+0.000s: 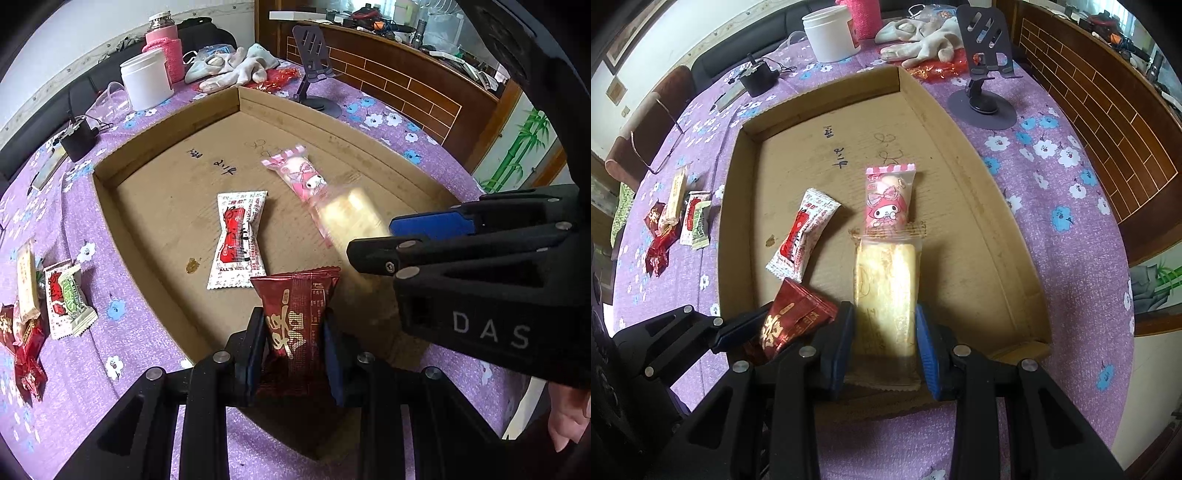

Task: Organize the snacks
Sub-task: 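Lower and release the yellow cake and dark red snack into the tray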

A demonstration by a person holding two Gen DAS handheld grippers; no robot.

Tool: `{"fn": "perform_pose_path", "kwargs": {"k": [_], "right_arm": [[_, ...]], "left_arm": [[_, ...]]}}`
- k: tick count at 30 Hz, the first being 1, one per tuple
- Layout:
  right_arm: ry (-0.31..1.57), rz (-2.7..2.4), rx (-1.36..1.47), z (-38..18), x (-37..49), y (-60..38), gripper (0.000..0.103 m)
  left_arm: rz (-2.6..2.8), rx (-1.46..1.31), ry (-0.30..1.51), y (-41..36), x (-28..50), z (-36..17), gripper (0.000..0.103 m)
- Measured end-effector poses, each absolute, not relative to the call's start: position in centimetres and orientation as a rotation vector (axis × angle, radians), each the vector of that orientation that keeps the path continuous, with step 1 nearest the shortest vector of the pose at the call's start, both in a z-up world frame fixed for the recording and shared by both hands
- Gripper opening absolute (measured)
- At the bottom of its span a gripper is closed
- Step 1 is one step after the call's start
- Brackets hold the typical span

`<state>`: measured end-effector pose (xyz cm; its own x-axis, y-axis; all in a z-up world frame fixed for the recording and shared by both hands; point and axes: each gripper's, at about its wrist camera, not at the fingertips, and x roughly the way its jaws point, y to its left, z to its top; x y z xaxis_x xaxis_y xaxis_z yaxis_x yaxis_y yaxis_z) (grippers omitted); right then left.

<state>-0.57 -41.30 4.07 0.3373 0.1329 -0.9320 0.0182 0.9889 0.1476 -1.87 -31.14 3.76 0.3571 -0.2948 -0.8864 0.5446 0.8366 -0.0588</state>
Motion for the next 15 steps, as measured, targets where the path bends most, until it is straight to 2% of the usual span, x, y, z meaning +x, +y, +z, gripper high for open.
{"fn": "perform_pose_path", "kwargs": {"k": [8, 11, 15], "right_arm": [[1.206, 0.077, 0.127, 4.8, -0.9, -41.1, 0.033], [1.194, 0.072, 0.129, 5.2, -1.0, -41.3, 0.034], [1.168, 0.055, 0.136, 5.9, -1.2, -41.8, 0.036]], "left_arm": [[-0.541, 0.27, 1.057, -31.0, -2.2, 4.3, 0.032], [-0.536, 0.268, 1.044, -30.9, -2.3, 4.6, 0.042], [-0.527, 0.256, 1.033, -30.6, -2.4, 5.1, 0.043]]}}
